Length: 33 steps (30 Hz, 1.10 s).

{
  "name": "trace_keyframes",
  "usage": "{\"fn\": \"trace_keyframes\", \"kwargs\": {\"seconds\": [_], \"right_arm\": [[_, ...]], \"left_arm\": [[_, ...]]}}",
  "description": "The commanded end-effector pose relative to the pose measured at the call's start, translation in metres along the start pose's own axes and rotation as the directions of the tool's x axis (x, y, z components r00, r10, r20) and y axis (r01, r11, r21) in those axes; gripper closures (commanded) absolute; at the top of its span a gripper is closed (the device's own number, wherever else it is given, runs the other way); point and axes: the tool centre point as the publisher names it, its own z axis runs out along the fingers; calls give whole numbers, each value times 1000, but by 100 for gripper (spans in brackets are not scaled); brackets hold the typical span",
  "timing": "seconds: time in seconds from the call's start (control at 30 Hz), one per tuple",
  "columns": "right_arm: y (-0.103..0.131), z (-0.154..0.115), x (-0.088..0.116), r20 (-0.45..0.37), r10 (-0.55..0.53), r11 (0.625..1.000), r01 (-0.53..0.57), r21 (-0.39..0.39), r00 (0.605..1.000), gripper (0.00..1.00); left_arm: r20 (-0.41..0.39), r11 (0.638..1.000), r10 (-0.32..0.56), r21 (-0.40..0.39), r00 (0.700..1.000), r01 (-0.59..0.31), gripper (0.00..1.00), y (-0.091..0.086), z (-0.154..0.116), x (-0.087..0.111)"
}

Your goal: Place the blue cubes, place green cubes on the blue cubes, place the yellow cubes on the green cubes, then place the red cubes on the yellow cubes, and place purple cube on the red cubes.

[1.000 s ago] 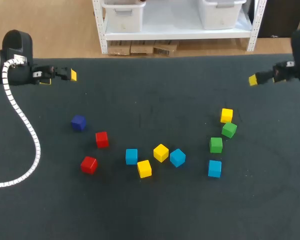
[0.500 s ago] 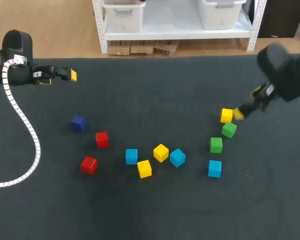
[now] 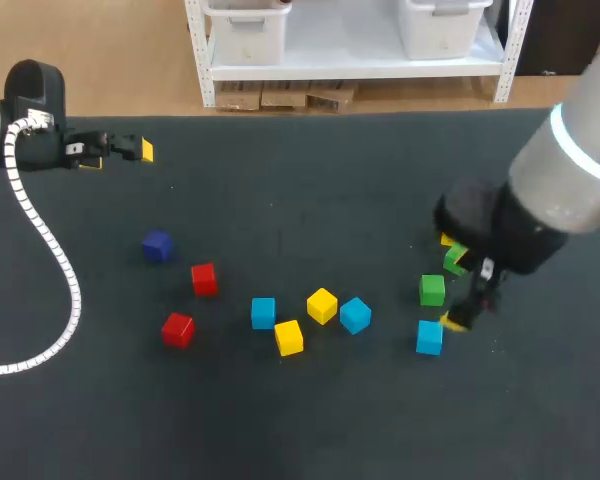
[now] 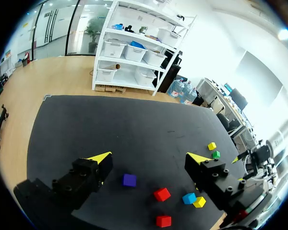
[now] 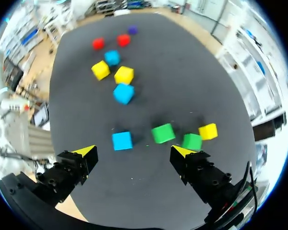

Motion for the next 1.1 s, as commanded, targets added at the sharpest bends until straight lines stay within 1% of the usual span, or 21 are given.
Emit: {"fn": "trace_keyframes", "kwargs": {"seconds": [0.03, 0.1, 0.17, 0.23, 0.3, 0.5, 0.63, 0.8, 0.83, 0.9, 0.93, 1.0, 1.03, 1.1], "right_arm": [[3, 16, -6, -84, -50, 998, 47, -37, 995, 0], [4, 23, -1, -111, -62, 997, 56, -62, 992, 0], [4, 31, 3, -133, -79, 995, 70, -69, 988, 0], [4, 38, 4, -142, -78, 994, 66, -88, 987, 0], [4, 44, 5, -152, -84, 994, 71, -89, 985, 0], [3, 64, 4, -169, -101, 989, 81, -124, 980, 0], [3, 70, 4, -175, -123, 986, 99, -137, 977, 0], [2, 75, 3, -183, -142, 985, 120, -128, 973, 0], [2, 75, 3, -182, -144, 984, 121, -127, 973, 9], [3, 75, 3, -174, -146, 984, 126, -123, 974, 44], [3, 75, 2, -173, -148, 984, 128, -120, 974, 56], [2, 74, 1, -162, -152, 985, 135, -110, 975, 63], [2, 74, 0, -159, -149, 985, 133, -110, 976, 69], [2, 73, 0, -160, -160, 985, 147, -94, 974, 91]], "left_arm": [[7, 1000, 2, 11, 1000, -2, 0, 2, -1, 2], [7, 1000, 2, 11, 1000, -2, 0, 2, -1, 2], [7, 1000, 2, 11, 1000, -2, 0, 2, -1, 2], [7, 1000, 2, 11, 1000, -2, 0, 2, -1, 2], [7, 1000, 2, 11, 1000, -2, 0, 2, -1, 2], [7, 1000, 2, 11, 1000, -2, 0, 2, -1, 2], [7, 1000, 2, 11, 1000, -2, 0, 2, -1, 2], [7, 1000, 2, 11, 1000, -2, 0, 2, -1, 2], [7, 1000, 2, 11, 1000, -2, 0, 2, -1, 2], [7, 1000, 2, 11, 1000, -2, 0, 2, -1, 2], [7, 1000, 2, 11, 1000, -2, 0, 2, -1, 2], [7, 1000, 2, 11, 1000, -2, 0, 2, -1, 2], [7, 1000, 2, 11, 1000, -2, 0, 2, -1, 2], [7, 1000, 2, 11, 1000, -2, 0, 2, -1, 2]]}}
